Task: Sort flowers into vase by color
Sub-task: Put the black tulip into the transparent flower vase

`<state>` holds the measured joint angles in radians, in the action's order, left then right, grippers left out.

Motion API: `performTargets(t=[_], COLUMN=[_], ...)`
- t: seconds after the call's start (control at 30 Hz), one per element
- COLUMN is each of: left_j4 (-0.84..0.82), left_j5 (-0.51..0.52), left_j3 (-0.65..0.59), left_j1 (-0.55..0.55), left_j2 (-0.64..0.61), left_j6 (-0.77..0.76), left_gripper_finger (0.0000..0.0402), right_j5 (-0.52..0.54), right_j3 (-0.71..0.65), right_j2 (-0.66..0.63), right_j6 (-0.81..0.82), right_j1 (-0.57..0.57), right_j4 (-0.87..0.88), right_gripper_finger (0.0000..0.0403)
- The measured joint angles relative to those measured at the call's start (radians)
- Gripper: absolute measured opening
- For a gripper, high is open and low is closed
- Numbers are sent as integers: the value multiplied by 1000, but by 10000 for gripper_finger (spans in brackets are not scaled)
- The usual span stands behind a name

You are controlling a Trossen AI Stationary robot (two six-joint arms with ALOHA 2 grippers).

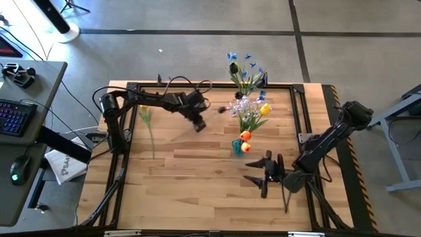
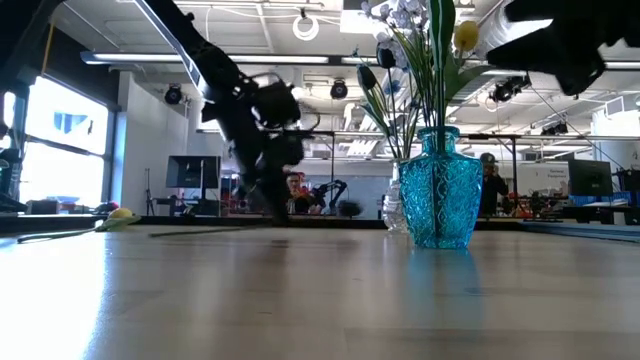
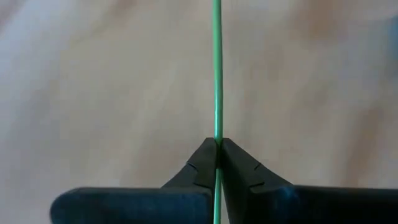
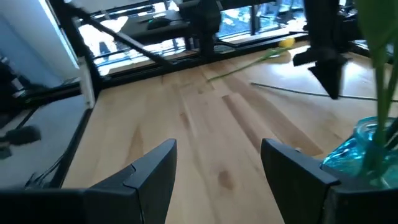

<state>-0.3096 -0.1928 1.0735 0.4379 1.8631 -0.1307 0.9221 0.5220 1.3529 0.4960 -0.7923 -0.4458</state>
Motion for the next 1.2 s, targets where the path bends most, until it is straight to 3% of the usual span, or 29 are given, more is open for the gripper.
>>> performTargets(t=[0.1,0.3,0.6,0.9,1.07,1.2], left_j4=[166,606,1176,1483,1684,1745], left_j5=[-115,-161,-255,-251,-203,-203], left_j3=[1,2,2,2,8,77], left_j1=[-7,-36,-46,-45,-7,15], left_j2=[-31,-64,-63,-64,-10,101], left_j6=[-2,33,114,267,212,155], left_gripper_finger=[1,0,0,0,0,0], right_j5=[82,232,264,264,264,265], right_j3=[0,0,0,0,0,0], right_j2=[0,0,0,0,0,0], right_j6=[-7,-7,-7,-7,-11,-26], right_j1=[-56,-135,-153,-153,-149,-133], right_j4=[0,0,0,9,16,16], right_gripper_finger=[231,231,231,231,231,231])
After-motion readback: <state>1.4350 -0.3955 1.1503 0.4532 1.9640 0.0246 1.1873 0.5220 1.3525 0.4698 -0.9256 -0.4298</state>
